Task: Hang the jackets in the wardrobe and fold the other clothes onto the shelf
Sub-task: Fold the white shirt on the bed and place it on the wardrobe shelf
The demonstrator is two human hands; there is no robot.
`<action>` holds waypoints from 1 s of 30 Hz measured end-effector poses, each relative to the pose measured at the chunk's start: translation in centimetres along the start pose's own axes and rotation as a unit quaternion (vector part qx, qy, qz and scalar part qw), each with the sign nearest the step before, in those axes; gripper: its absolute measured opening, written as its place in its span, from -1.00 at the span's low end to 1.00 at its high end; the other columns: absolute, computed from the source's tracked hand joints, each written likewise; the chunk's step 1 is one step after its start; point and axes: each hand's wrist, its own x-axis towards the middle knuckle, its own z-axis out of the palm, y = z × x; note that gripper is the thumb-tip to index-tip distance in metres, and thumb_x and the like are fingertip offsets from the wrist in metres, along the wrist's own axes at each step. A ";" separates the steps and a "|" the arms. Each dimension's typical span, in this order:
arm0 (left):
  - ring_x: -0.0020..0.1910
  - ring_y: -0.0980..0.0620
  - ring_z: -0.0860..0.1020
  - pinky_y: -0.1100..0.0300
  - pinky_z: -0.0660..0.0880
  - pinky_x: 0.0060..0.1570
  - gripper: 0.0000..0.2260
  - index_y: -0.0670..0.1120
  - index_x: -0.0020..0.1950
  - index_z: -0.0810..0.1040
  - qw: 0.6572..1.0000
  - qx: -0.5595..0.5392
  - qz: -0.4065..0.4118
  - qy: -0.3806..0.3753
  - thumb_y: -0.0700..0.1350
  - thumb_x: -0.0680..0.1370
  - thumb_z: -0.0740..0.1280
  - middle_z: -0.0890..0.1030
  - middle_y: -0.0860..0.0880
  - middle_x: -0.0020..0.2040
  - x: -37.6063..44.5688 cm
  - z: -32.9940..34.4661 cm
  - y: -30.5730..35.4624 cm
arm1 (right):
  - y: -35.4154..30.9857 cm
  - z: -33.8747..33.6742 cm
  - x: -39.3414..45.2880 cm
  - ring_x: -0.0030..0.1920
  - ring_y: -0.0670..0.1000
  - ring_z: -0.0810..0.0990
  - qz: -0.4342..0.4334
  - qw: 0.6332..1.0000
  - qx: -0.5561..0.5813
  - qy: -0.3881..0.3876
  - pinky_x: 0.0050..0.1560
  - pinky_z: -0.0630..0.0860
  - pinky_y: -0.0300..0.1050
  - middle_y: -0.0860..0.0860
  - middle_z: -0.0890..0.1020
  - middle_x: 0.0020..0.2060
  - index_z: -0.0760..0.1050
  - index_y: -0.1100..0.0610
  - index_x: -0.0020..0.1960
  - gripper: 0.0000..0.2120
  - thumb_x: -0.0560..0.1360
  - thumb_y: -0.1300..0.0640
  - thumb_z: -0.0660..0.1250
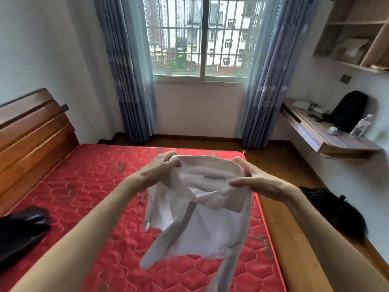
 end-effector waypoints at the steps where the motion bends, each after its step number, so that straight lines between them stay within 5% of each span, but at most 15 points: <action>1: -0.12 -0.06 0.53 0.03 0.47 -0.10 -0.62 -0.18 0.07 0.48 0.999 0.008 -0.020 -0.035 0.07 0.43 0.36 0.55 -0.09 -0.09 0.0 -1.2 0.1 | -0.4 -0.6 0.0 0.24 0.17 0.67 0.016 0.999 0.017 -0.041 0.25 0.61 0.12 0.12 0.69 0.22 0.39 -0.15 0.41 -0.36 0.43 0.18 0.54; 3: -0.01 -0.08 0.63 0.08 0.58 -0.06 -0.62 -0.08 0.19 0.49 0.991 0.047 -0.059 -0.110 -0.06 0.43 0.49 0.64 -0.10 0.05 -0.1 -3.3 0.3 | -0.3 -1.7 1.0 0.27 0.21 0.65 0.031 0.994 -0.022 -0.103 0.26 0.60 0.17 0.20 0.66 0.25 0.29 -0.08 0.50 -0.22 0.43 0.41 0.48; 6: 0.02 -0.06 0.60 0.10 0.61 -0.10 -0.57 -0.01 0.16 0.44 0.973 0.171 -0.073 -0.137 -0.33 0.41 0.46 0.60 -0.13 0.10 0.3 -4.4 -0.3 | 0.8 -1.8 4.1 0.22 0.09 0.64 0.006 0.977 -0.186 -0.108 0.20 0.60 0.25 0.19 0.63 0.21 0.33 -0.04 0.48 -0.29 0.45 0.43 0.41; 10: -0.09 -0.03 0.54 0.08 0.49 -0.19 -0.72 0.00 -0.12 0.42 0.963 0.270 -0.010 -0.028 -0.38 0.46 0.36 0.55 -0.01 -0.10 1.4 -5.3 -3.6 | 2.1 -0.3 8.9 0.04 -0.20 0.60 -0.095 0.944 -0.315 0.011 0.04 0.53 -0.11 -0.13 0.69 0.02 0.66 -0.08 0.14 -0.68 0.53 0.29 0.42; 14: -0.29 0.05 0.47 0.16 0.35 -0.27 -0.64 0.04 -0.31 0.37 0.953 0.286 0.044 0.092 -0.21 0.56 0.47 0.51 0.09 -0.31 3.1 -8.6 -7.8 | 2.5 -0.1 12.8 -0.23 -0.11 0.50 -0.149 0.912 -0.335 0.184 -0.14 0.36 -0.09 -0.01 0.56 -0.23 0.60 0.09 -0.20 -0.78 0.50 0.37 0.40; 18: -0.34 0.05 0.44 0.10 0.35 -0.32 -0.68 -0.04 -0.22 0.37 0.963 0.180 0.059 0.190 0.01 0.70 0.29 0.50 0.06 -0.32 5.3 -10.4 -9.6 | 1.2 0.3 15.5 -0.16 0.07 0.55 -0.201 0.842 -0.346 0.361 -0.13 0.45 0.02 0.02 0.55 -0.15 0.60 0.18 -0.01 -0.92 0.61 0.27 0.33; 21: -0.40 0.10 0.31 0.16 0.27 -0.41 -0.64 -0.11 -0.19 0.37 0.982 0.080 0.094 0.140 0.07 0.67 0.35 0.40 0.02 -0.37 5.9 -11.4 -9.3 | 0.7 0.6 16.0 -0.06 0.12 0.60 -0.208 0.804 -0.346 0.437 -0.06 0.55 0.10 0.06 0.58 -0.01 0.56 0.17 0.09 -0.89 0.68 0.21 0.26; 24: -0.38 0.13 0.34 0.13 0.33 -0.34 -0.72 -0.08 -0.20 0.42 0.973 0.176 0.134 0.072 -0.08 0.55 0.50 0.49 -0.02 -0.35 6.5 -13.3 -9.6 | -0.2 0.6 16.1 -0.04 0.20 0.63 -0.202 0.785 -0.386 0.440 -0.06 0.59 0.17 0.11 0.60 0.05 0.54 0.19 0.18 -0.84 0.71 0.18 0.21; 27: -0.37 0.12 0.33 0.11 0.34 -0.30 -0.68 0.05 -0.26 0.40 0.951 0.237 0.189 0.065 -0.21 0.46 0.52 0.48 0.01 -0.36 7.3 -15.8 -9.8 | -1.7 1.0 16.1 0.03 0.27 0.65 -0.201 0.756 -0.427 0.453 -0.04 0.62 0.19 0.16 0.63 0.14 0.50 0.19 0.33 -0.78 0.72 0.20 0.21; 30: -0.33 0.07 0.41 0.13 0.38 -0.28 -0.74 0.00 -0.27 0.51 0.938 0.229 0.240 0.102 -0.22 0.49 0.53 0.51 -0.01 -0.31 8.2 -17.5 -10.7 | -2.2 1.4 15.8 0.00 0.26 0.68 -0.176 0.742 -0.430 0.483 -0.05 0.62 0.17 0.14 0.68 0.08 0.53 0.14 0.27 -0.81 0.71 0.15 0.22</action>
